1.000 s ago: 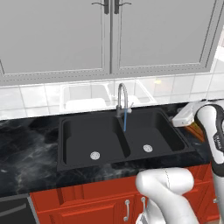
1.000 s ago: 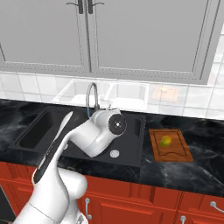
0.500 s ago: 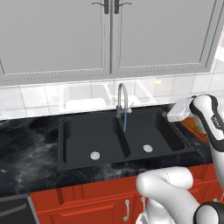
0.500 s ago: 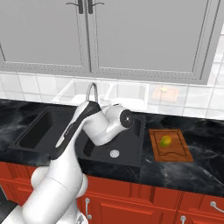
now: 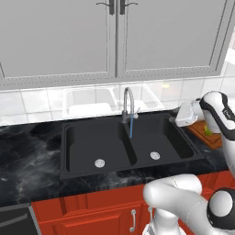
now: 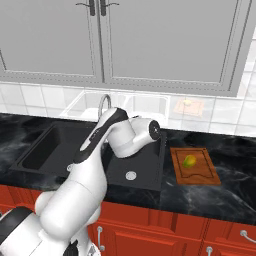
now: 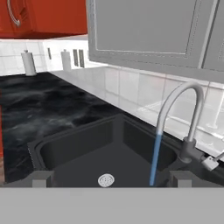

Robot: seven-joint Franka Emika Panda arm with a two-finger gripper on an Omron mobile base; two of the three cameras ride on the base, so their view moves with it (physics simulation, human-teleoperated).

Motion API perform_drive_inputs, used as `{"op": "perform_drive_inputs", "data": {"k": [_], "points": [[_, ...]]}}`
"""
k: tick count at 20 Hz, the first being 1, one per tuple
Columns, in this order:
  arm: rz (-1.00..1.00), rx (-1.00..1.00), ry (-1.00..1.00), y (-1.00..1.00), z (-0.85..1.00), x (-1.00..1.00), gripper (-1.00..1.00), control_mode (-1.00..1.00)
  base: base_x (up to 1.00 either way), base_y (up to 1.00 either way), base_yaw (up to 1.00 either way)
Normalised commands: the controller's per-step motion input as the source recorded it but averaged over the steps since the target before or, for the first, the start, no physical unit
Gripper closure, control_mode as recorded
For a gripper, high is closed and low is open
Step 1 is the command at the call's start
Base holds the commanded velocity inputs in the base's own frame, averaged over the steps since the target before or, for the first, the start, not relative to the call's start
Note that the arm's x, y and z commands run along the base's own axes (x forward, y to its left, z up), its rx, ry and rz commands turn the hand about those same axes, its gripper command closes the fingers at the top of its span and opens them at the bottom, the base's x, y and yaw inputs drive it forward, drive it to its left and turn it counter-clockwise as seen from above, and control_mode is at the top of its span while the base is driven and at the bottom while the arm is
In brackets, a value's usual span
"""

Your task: Pick the mango from the sink and place it on the cutting board to airdry. Then turn off the sink faucet.

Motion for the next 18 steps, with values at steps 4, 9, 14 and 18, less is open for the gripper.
{"op": "perform_drive_inputs", "data": {"k": [4,9,14,18], "points": [[0.05,0.00,0.00,0.12,-0.31,0.05,-1.00,-1.00,0.00,0.00,0.00],[0.00,0.00,0.00,0.10,-0.23,0.13,-1.00,-1.00,0.00,0.00,0.00],[-0.01,0.00,0.00,0.17,-0.18,0.21,-1.00,-1.00,0.00,0.00,0.00],[0.00,0.00,0.00,0.07,-0.05,0.29,-1.00,-1.00,0.00,0.00,0.00]]}}
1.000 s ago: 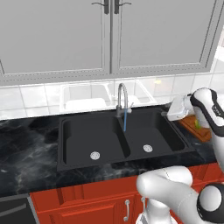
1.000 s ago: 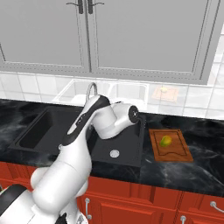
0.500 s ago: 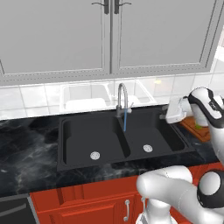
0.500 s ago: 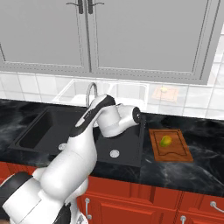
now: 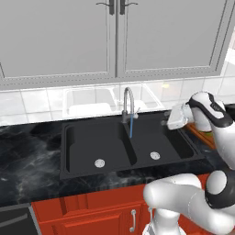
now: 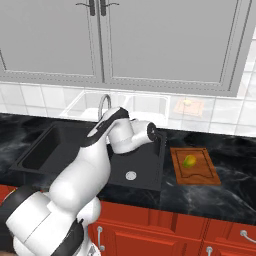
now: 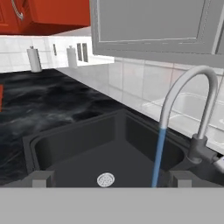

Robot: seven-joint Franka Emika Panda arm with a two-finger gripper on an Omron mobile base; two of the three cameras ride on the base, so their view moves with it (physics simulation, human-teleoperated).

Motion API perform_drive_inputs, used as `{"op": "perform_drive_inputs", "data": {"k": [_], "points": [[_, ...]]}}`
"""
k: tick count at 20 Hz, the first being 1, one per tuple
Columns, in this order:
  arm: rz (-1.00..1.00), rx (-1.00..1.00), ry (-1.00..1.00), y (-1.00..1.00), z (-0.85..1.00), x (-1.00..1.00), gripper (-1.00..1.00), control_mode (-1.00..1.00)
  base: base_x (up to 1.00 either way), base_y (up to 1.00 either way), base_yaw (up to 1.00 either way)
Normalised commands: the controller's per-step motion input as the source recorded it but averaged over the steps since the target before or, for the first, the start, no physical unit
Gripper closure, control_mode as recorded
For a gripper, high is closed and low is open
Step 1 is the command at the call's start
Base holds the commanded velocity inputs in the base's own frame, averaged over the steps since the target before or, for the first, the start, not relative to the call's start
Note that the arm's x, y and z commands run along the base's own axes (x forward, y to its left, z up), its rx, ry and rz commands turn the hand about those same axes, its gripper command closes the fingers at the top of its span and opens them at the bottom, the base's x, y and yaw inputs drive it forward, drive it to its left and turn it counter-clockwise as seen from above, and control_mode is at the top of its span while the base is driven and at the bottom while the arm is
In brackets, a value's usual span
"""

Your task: Pick the mango from the sink and place it on the cutting board to airdry. Then turn off the sink faucet.

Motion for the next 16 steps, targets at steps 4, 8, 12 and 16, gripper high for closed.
{"op": "perform_drive_inputs", "data": {"k": [4,8,12,16], "points": [[0.01,0.00,0.00,0.00,-0.03,0.30,-1.00,-1.00,0.00,0.00,0.00],[0.02,0.00,0.00,0.00,-0.01,0.28,-1.00,-1.00,0.00,0.00,0.00],[0.00,0.00,0.00,0.00,-0.18,0.23,-1.00,-1.00,0.00,0.00,0.00],[0.00,-0.01,-0.02,0.00,-0.22,0.20,-1.00,-1.00,0.00,0.00,0.00]]}}
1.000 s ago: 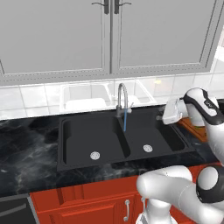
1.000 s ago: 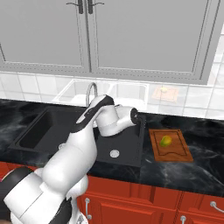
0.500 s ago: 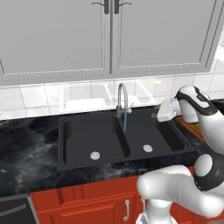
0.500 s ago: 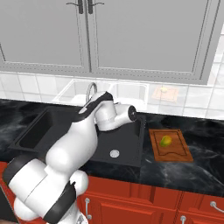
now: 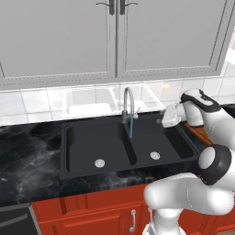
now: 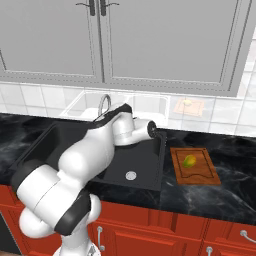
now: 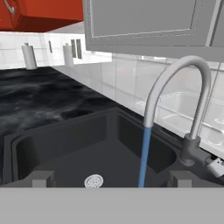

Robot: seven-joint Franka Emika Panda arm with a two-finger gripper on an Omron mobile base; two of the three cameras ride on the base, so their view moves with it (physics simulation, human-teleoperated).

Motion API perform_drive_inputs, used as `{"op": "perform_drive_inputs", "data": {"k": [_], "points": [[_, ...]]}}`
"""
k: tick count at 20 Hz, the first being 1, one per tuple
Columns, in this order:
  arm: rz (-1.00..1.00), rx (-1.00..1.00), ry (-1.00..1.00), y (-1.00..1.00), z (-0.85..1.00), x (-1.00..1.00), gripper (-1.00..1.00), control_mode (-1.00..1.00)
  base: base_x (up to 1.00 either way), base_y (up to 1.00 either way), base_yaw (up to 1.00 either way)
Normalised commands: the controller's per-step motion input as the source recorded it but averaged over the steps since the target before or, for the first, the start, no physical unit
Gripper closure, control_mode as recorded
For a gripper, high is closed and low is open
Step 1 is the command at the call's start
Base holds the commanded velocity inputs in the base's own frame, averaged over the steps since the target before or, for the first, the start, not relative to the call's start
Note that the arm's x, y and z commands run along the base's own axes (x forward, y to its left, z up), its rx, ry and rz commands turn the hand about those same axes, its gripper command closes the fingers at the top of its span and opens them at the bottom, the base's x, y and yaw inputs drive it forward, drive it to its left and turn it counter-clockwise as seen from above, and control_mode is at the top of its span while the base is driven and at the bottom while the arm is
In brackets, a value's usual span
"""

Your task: Pick the mango from the sink and place it on the cutting board to airdry. Then turn off the sink faucet.

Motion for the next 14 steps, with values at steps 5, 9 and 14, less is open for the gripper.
{"op": "perform_drive_inputs", "data": {"k": [5,9,14], "points": [[0.00,0.00,-0.02,0.00,-0.16,0.23,-1.00,-1.00,0.00,0.00,0.00],[0.00,0.00,-0.03,0.00,-0.06,0.26,-1.00,-1.00,0.00,0.00,0.00],[0.00,0.00,0.00,0.00,-0.07,0.26,-1.00,-1.00,0.00,0.00,0.00]]}}
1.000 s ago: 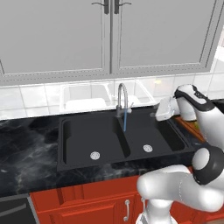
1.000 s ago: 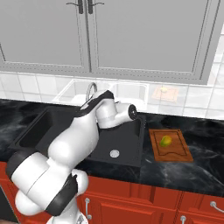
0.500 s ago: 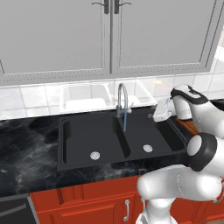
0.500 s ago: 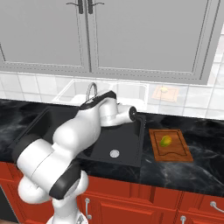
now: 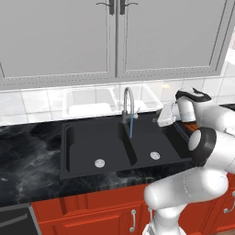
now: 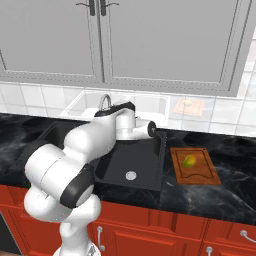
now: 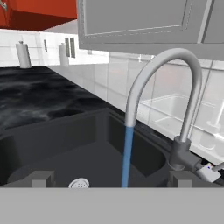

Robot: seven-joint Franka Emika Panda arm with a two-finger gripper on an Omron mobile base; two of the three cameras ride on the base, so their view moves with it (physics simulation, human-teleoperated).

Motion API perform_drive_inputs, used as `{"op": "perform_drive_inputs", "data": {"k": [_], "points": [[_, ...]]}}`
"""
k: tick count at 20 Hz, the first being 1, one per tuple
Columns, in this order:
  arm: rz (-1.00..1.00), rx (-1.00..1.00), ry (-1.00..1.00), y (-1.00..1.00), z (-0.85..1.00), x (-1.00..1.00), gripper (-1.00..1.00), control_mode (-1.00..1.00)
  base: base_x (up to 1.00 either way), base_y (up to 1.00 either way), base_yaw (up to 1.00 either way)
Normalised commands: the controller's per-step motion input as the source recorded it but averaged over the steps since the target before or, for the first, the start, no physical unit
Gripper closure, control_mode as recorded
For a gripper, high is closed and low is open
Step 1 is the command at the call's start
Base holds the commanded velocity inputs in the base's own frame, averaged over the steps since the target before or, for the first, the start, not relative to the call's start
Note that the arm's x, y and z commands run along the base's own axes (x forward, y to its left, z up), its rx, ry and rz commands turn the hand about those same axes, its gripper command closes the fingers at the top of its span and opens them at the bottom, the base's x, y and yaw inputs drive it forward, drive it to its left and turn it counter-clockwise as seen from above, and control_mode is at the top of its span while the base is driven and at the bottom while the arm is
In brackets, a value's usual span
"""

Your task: Pick the mango from the sink and place it on the cutting board to airdry. Then turn off the sink faucet.

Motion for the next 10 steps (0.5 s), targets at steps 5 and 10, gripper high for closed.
{"op": "perform_drive_inputs", "data": {"k": [5,10], "points": [[0.00,0.00,0.00,0.00,-0.12,0.23,-1.00,-1.00,0.00,0.00,0.00],[0.00,0.00,0.00,0.00,-0.14,0.24,-1.00,-1.00,0.00,0.00,0.00]]}}
